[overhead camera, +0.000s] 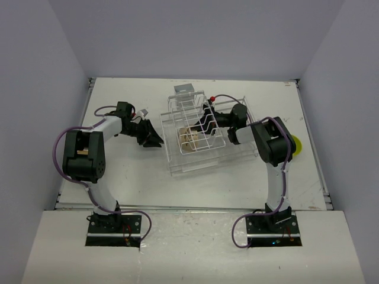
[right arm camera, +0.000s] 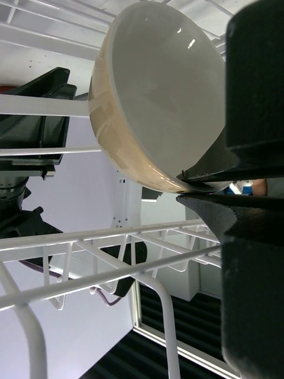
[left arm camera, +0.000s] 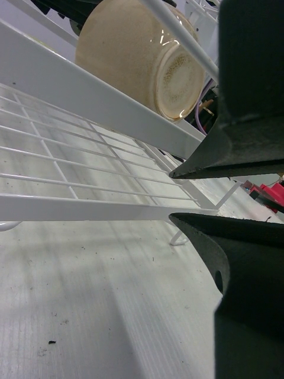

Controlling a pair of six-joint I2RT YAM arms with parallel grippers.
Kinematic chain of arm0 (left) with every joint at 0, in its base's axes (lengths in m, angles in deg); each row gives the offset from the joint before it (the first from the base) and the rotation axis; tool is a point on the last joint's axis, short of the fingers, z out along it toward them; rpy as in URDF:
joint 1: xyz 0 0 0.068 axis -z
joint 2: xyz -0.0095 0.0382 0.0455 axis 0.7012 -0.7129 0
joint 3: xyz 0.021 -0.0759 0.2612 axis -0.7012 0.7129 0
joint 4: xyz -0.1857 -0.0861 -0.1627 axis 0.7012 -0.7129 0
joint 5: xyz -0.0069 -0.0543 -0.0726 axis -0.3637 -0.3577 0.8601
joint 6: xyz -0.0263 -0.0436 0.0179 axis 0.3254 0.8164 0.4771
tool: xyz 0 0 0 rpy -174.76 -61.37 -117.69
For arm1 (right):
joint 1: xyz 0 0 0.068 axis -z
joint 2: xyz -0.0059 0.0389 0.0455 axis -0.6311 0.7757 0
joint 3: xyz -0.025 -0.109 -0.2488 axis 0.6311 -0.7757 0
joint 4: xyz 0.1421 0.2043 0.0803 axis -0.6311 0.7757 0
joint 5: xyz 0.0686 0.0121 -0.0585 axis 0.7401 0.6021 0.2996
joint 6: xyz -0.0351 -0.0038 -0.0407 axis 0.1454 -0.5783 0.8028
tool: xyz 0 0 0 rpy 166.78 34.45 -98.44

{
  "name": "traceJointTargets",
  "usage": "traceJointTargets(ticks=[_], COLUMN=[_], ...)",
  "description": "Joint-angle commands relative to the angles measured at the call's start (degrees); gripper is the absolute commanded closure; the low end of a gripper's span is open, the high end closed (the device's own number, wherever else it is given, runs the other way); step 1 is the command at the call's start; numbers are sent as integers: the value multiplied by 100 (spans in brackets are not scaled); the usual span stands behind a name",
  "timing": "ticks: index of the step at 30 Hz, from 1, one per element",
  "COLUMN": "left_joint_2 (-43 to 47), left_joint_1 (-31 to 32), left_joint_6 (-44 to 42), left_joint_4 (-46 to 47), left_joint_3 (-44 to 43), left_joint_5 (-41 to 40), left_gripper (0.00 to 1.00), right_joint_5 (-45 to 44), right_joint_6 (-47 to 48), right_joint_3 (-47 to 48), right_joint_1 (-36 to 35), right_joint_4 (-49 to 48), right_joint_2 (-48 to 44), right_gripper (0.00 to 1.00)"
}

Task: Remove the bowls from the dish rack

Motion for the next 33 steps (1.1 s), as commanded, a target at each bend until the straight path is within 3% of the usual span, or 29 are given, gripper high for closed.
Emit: traceJointTargets(ticks=[1, 33], left_joint_2=[-1, 113], left_joint_1=[-17, -17], left_joint_6=[-117, -91], left_joint_4=[65, 74], left_joint_3=[-134, -73], left_joint_5=[202, 220], left_gripper=[69, 69], right_joint_5=[102, 577], right_joint_6=[-86, 327], right_joint_3=[206, 233], right_joint_1=[6, 665], right_joint_4=[-1887, -1254], right_joint_2=[-509, -711], right_gripper=[100, 100])
